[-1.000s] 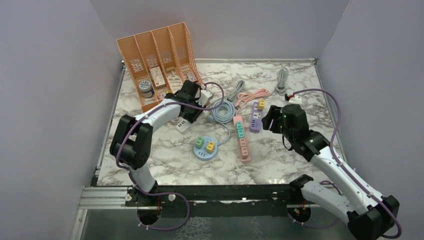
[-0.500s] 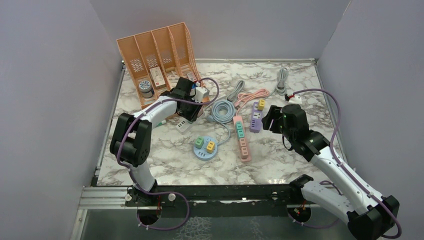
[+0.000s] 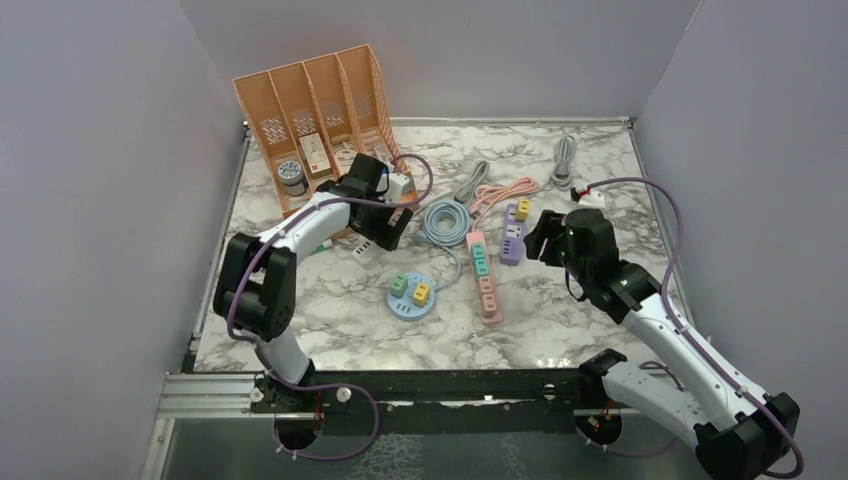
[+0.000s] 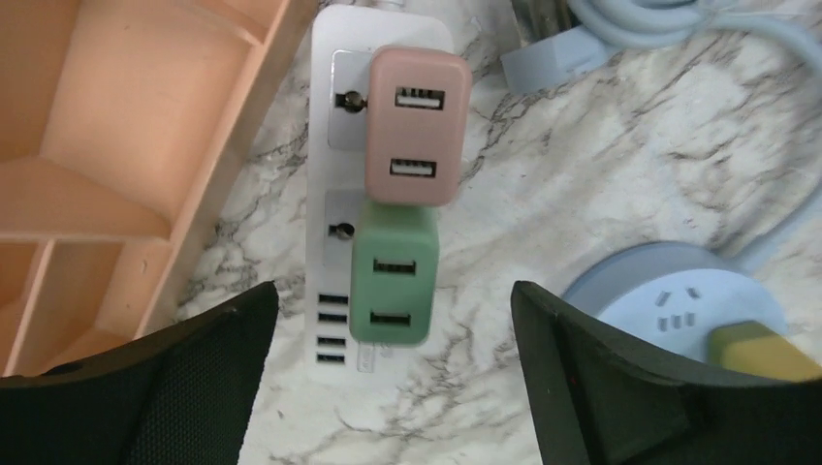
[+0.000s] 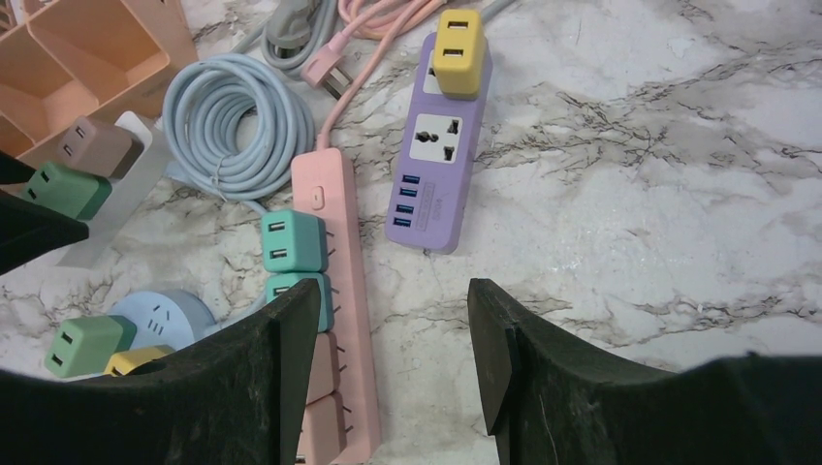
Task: Insert the plug
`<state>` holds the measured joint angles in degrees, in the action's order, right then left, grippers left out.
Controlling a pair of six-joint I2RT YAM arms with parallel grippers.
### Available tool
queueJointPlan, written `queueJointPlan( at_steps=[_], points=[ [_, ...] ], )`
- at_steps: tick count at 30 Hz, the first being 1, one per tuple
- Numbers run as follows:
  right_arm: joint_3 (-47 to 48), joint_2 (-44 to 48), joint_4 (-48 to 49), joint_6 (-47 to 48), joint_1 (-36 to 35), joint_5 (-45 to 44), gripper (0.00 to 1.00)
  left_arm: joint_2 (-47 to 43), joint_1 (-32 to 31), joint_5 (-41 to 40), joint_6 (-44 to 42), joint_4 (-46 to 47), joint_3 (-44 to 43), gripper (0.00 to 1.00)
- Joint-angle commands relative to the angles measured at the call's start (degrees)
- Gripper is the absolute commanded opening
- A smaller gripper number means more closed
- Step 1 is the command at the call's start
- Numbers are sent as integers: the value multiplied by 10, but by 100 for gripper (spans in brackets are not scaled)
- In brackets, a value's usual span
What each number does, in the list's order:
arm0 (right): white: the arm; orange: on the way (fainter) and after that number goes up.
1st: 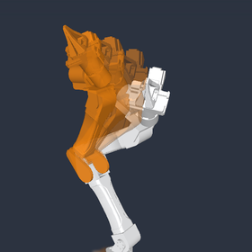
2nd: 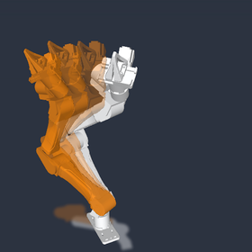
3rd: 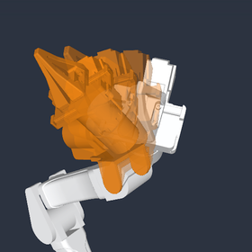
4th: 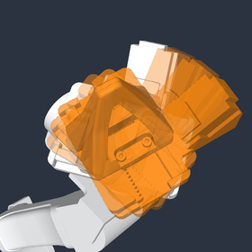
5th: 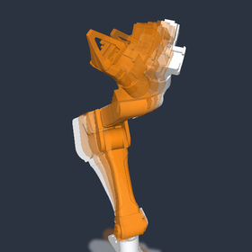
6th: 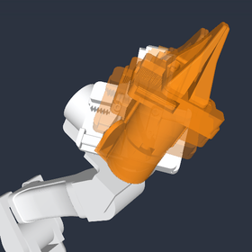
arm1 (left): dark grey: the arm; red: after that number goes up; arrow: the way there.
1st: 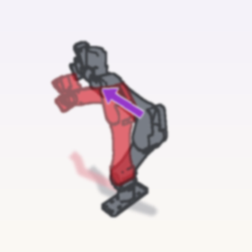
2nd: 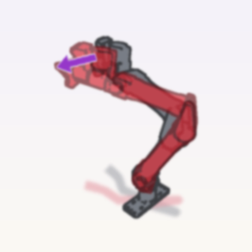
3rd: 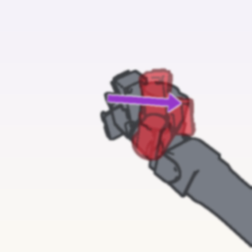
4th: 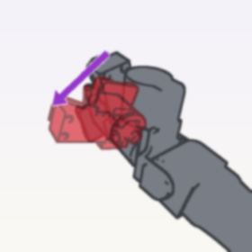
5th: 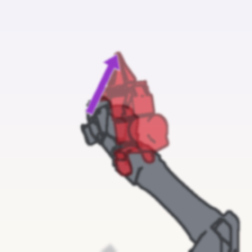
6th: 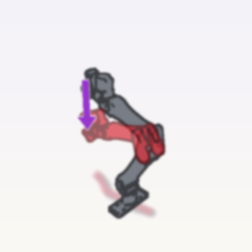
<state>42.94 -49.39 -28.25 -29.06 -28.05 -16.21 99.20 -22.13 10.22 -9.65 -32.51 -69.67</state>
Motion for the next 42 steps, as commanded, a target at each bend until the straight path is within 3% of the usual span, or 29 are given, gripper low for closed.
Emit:
queueJointPlan(
  at_steps=[1, 5, 10, 14, 18, 24, 32, 42],
  points=[
    [23, 6, -4, 4, 1, -27, 57, -97, 2, -17, 23, -25, -35, 99],
    [39, 12, -39, -14, 1, -35, 57, -163, 2, -50, 71, -19, -22, 99],
    [55, 39, -91, -17, 2, -34, 63, -261, 2, -191, 198, -5, 15, 99],
    [87, 80, -157, -17, 2, -54, 78, -335, 3, -174, 256, -23, 41, 99],
    [133, 127, -213, -18, 1, -34, 86, -434, 2, -105, 281, -21, 72, 99],
    [191, 176, -305, -63, 1, -54, 91, -568, 3, -153, 333, -41, 109, 99],
    [263, 194, -442, -136, 1, -97, 93, -700, 3, -206, 325, -114, 65, 99],
    [332, 211, -498, -119, 1, -117, 96, -740, 3, -216, 298, -204, -13, 99]
  ],
)
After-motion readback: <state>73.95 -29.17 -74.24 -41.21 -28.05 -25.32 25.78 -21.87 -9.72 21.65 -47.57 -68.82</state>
